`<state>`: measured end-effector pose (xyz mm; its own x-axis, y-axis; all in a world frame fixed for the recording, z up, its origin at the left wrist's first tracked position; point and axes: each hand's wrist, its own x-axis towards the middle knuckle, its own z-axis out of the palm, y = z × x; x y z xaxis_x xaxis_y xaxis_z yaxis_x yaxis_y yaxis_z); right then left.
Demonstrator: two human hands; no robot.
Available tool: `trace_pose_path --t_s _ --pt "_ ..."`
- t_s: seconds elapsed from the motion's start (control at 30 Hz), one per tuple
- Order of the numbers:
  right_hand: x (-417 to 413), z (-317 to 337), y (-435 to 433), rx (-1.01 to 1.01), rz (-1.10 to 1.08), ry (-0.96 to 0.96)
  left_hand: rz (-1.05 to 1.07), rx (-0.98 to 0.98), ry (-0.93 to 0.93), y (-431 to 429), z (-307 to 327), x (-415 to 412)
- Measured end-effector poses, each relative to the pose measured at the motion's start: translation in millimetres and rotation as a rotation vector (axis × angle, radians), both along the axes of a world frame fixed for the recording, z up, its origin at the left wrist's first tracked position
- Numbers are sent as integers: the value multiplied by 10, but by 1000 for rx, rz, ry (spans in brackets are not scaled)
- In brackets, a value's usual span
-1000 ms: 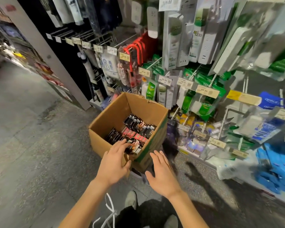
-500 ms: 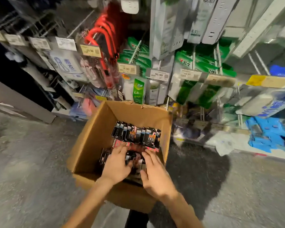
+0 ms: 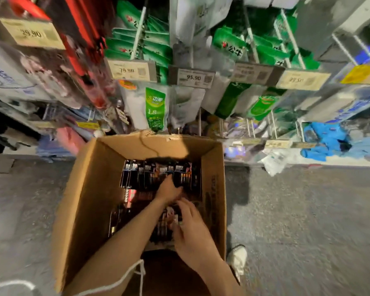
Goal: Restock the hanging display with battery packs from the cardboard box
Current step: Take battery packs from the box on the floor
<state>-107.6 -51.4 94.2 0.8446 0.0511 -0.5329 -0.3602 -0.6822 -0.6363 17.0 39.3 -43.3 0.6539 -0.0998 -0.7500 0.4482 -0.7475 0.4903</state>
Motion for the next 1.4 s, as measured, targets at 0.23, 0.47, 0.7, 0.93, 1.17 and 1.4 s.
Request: trace_pose_path --t_s 0.23,0.47,0.7,0.93,1.17,1.4 --pt "86 -32 -155 0 -87 19 258 -20 70 -132 -428 104" --pt "86 -52 -76 6 -117 0 308 -24 146 -198 -433 162" --pt "10 -93 1 -16 -143 100 244 77 -14 -248 -405 186" --pt "-32 13 48 -14 -245 146 303 144 -65 79 -257 172" --pt "-68 163 16 50 -302 109 284 133 -146 628 402 286" --pt "-69 507 33 188 -507 -13 387 -342 -188 923 1233 14"
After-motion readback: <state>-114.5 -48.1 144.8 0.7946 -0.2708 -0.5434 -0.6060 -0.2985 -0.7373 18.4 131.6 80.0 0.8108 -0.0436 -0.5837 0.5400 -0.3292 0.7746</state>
